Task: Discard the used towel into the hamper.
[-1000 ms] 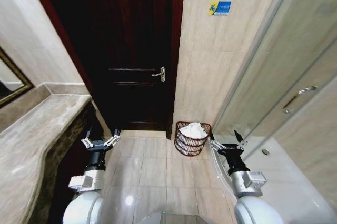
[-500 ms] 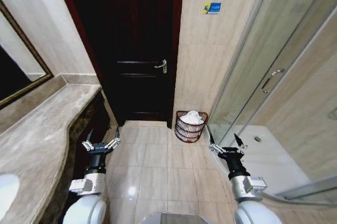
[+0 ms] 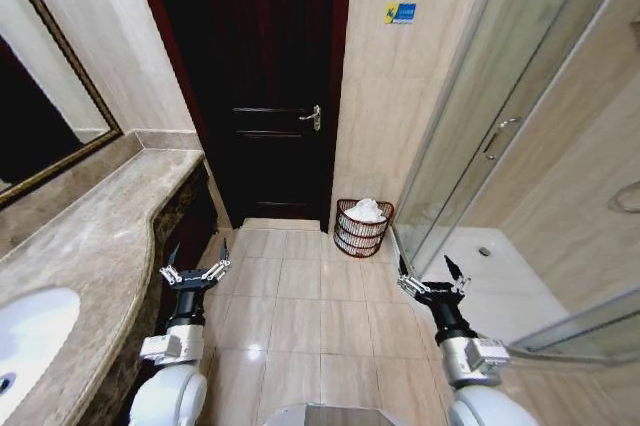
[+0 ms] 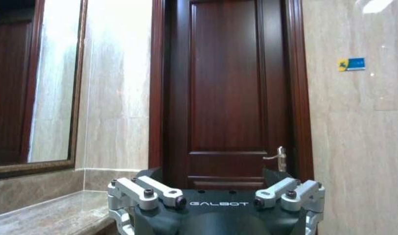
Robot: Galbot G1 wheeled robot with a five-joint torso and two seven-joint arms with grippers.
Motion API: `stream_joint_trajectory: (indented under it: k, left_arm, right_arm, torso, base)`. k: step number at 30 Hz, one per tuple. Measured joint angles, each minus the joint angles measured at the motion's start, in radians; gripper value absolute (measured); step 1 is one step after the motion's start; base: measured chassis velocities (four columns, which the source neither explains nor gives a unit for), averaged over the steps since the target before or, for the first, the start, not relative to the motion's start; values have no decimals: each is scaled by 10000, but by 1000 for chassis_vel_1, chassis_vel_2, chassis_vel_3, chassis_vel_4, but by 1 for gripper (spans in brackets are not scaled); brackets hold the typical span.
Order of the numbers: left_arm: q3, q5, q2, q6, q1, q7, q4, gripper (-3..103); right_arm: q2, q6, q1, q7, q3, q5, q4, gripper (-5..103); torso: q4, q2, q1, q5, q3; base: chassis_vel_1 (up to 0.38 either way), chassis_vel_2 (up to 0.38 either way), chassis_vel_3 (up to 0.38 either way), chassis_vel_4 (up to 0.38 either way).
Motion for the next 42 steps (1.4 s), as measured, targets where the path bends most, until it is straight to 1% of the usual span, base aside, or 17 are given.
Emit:
stream_joint_trajectory:
  k: [5, 7, 9, 16, 18, 25, 42]
  left_arm:
    - [-29, 5, -27, 79, 25, -1, -156, 100]
    - [-25, 7, -39, 233, 35, 40, -214, 100]
    - [-2, 10, -50, 383, 12, 137, -234, 100]
    - [40, 76, -102, 498, -67, 248, -189, 100]
    - [46, 88, -123, 495, -79, 255, -190, 100]
    - [63, 144, -140, 152, -186, 167, -73, 100]
    - [91, 184, -138, 155, -340, 166, -80, 100]
  right_arm:
    - [45, 206, -295, 160, -128, 16, 379, 100]
    - [71, 215, -390, 203, -137, 31, 557, 100]
    - [61, 216, -315, 242, -50, 25, 592, 100]
    - [3, 209, -131, 475, 5, 55, 610, 100]
    - [0, 198, -175, 476, -23, 58, 612, 100]
    - [-68, 192, -140, 523, 23, 138, 612, 100]
    - [-182, -164, -136, 618, 77, 167, 610, 100]
  torso:
    - [4, 1, -3, -3, -2]
    - [3, 2, -5, -7, -3]
    - [1, 1, -4, -3, -2]
    - [3, 3, -8, -2, -4]
    - [2, 2, -6, -3, -3]
    - [4, -4, 2, -3, 0]
    - [2, -3, -2, -3, -2]
  base:
    - [207, -176, -184, 170]
    - [172, -151, -163, 145]
    - [165, -157, -154, 134]
    - [107, -83, -82, 126]
    - [39, 57, 61, 27]
    - [5, 56, 68, 6]
    - [0, 0, 0, 0]
